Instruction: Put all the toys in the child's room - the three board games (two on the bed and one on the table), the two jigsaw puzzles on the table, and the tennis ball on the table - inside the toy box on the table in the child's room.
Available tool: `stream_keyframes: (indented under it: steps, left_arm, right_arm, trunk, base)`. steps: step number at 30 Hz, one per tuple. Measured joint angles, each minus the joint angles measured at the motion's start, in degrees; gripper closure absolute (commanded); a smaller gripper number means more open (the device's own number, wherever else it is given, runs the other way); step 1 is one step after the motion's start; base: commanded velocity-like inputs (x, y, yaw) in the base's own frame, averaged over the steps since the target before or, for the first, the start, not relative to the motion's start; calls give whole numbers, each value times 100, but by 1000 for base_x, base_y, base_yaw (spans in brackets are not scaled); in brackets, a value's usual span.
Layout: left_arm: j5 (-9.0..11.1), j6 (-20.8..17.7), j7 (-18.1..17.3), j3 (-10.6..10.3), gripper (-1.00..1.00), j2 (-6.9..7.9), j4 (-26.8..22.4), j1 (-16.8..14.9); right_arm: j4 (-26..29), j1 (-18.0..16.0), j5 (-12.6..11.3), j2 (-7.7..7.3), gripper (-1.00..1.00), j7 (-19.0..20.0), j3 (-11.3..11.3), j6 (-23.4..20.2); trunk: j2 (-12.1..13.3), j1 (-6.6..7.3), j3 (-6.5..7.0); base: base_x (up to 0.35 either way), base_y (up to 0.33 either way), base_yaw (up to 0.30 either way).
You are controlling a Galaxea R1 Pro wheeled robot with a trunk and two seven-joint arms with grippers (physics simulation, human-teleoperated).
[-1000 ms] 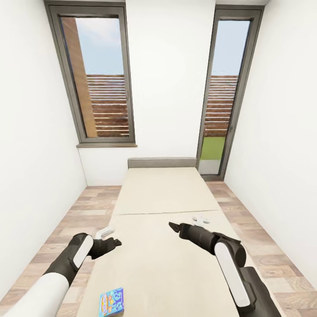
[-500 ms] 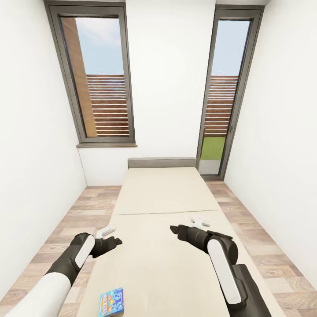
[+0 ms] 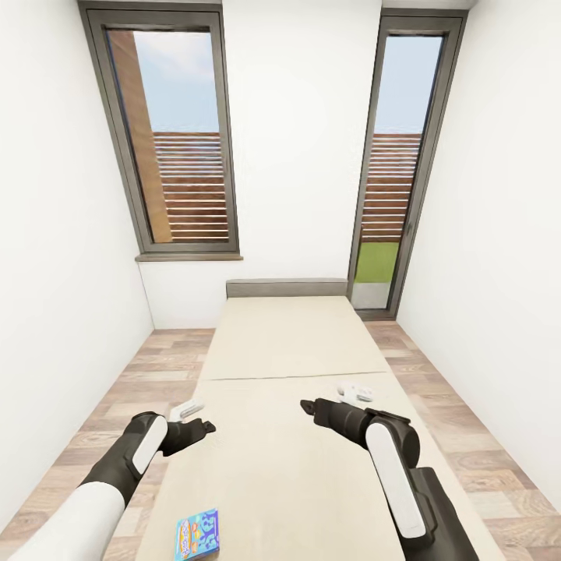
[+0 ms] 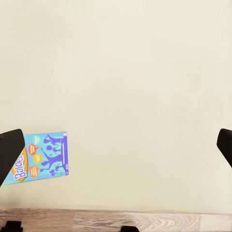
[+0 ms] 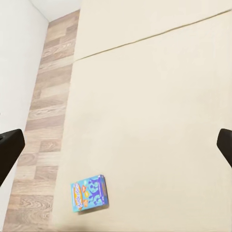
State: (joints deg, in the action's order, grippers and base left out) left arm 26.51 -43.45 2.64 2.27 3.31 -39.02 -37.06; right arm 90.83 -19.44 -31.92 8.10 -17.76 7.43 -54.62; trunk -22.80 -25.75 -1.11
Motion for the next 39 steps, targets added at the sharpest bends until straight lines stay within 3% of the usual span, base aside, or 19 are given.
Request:
stream_keyframes:
  steps: [19,31,33,39]
  left_arm:
    - [-9,33,-1,-59,-100,30,-20,0]
    - [-43,68,7,-65,-100,46,-20,1]
    - [-120,90,10,-66,-100,46,-20,1]
    - [-751,360,16,-56,-100,39,-19,1]
  right_arm:
    - [0,-2,-3,18,-100,-1,13,-27]
    - [0,-1,-1,23,-100,-1,157,-51]
    - [-3,-1,-1,22,-100,-1,158,-51]
    - [-8,-1,-1,16,-100,-1,160,-52]
  trunk:
    - [0,0,0]
    - [3,0,-36]
    - [3,0,-53]
    - [2,0,-108]
  base:
    - [0,0,0]
    - [0,0,0]
    - [0,0,0]
    - [0,0,0]
